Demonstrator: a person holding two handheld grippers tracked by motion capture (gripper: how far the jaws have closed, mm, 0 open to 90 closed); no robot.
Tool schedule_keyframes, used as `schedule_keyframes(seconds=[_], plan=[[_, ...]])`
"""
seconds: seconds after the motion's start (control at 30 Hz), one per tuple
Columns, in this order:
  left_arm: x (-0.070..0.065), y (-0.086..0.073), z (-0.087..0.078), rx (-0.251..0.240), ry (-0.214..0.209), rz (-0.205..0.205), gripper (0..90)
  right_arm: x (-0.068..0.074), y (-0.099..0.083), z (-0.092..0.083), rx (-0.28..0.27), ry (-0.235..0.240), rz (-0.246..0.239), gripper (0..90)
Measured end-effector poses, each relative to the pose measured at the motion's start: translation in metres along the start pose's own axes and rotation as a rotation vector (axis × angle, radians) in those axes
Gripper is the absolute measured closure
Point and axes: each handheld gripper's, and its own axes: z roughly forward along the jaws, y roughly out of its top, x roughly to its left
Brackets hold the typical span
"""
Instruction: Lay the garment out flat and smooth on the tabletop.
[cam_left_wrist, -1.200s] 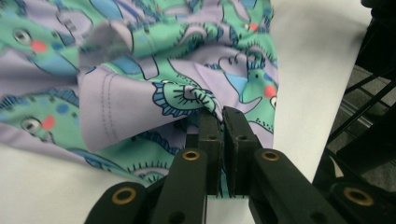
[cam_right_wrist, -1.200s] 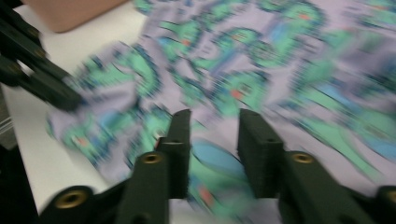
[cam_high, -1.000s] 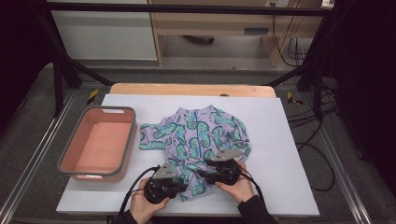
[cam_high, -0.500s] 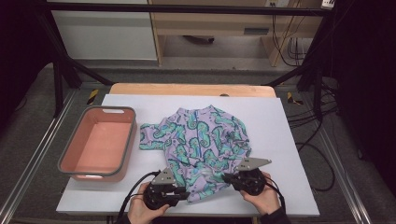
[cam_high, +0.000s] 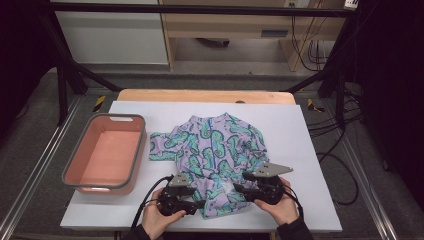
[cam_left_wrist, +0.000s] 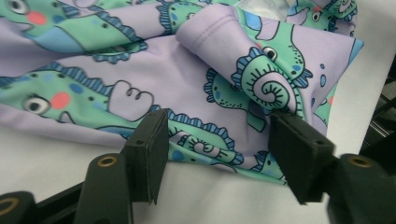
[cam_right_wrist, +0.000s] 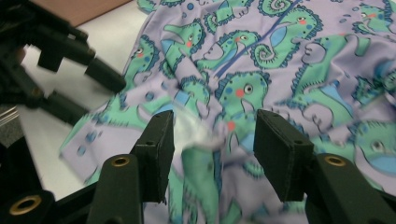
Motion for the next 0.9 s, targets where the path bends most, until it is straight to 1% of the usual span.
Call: schedule_keyframes(seconds=[0.03,0.07,0.13,0.17,0.23,0.3,0.33,0.4,0.43,0.53,0.57,0.6,0.67,0.7,0.73,0.77,0.8,0.83,0.87,0.9], plan=[[-0.001,0.001,0.0,0.005,-0.001,0.003,44.5,-0.001,0.002,0.006,0.01,0.005,0.008,47.4],[-0.002,0.001,0.0,0.017,-0.011,0.007,48.2,-0.002,0.003,0.012,0.021,0.007,0.01,47.7],[-0.005,0.001,0.001,0.038,-0.028,0.016,60.5,-0.004,0.003,0.024,0.055,0.005,0.015,50.0],[-0.006,0.001,0.001,0.044,-0.03,0.026,66.4,-0.004,0.002,0.029,0.07,0.007,0.015,54.5],[-0.009,0.001,0.002,0.053,0.0,0.053,79.7,-0.003,-0.001,0.036,0.103,0.013,0.008,69.8],[-0.009,0.002,0.001,0.072,-0.009,0.059,86.9,-0.002,-0.004,0.037,0.138,0.041,0.002,81.9],[-0.008,0.003,0.0,0.078,-0.008,0.059,88.2,0.0,-0.004,0.036,0.153,0.052,-0.004,85.5],[-0.003,0.004,-0.005,0.08,-0.003,0.058,88.8,0.003,-0.003,0.031,0.151,0.083,-0.008,86.2],[0.002,0.005,-0.01,0.075,0.008,0.053,89.0,0.005,-0.001,0.028,0.14,0.091,-0.014,86.3],[0.022,0.008,-0.028,0.034,0.027,0.011,89.2,0.012,0.004,0.019,0.102,0.114,-0.032,86.4],[0.029,0.008,-0.034,0.019,0.035,-0.002,89.2,0.015,0.005,0.017,0.098,0.125,-0.034,86.5],[0.036,0.008,-0.04,0.005,0.047,-0.013,89.2,0.019,0.007,0.017,0.088,0.14,-0.04,86.5],[0.048,0.006,-0.048,-0.012,0.078,-0.036,89.2,0.028,0.009,0.021,0.068,0.184,-0.054,86.5],[0.053,0.003,-0.051,-0.016,0.083,-0.051,89.2,0.034,0.01,0.024,0.057,0.21,-0.056,86.5],[0.057,0.0,-0.051,-0.017,0.085,-0.064,89.2,0.04,0.01,0.029,0.057,0.241,-0.06,86.4],[0.06,-0.003,-0.05,-0.017,0.086,-0.075,89.2,0.047,0.01,0.034,0.065,0.265,-0.067,86.4],[0.062,-0.006,-0.048,-0.015,0.08,-0.089,89.2,0.054,0.008,0.04,0.088,0.281,-0.082,86.3],[0.063,-0.009,-0.047,-0.008,0.072,-0.091,89.2,0.059,0.005,0.046,0.116,0.282,-0.099,86.1],[0.063,-0.01,-0.045,-0.009,0.073,-0.088,89.1,0.063,0.002,0.051,0.136,0.279,-0.112,85.7],[0.063,-0.011,-0.044,-0.011,0.074,-0.081,89.1,0.064,-0.001,0.054,0.152,0.283,-0.116,85.0]])
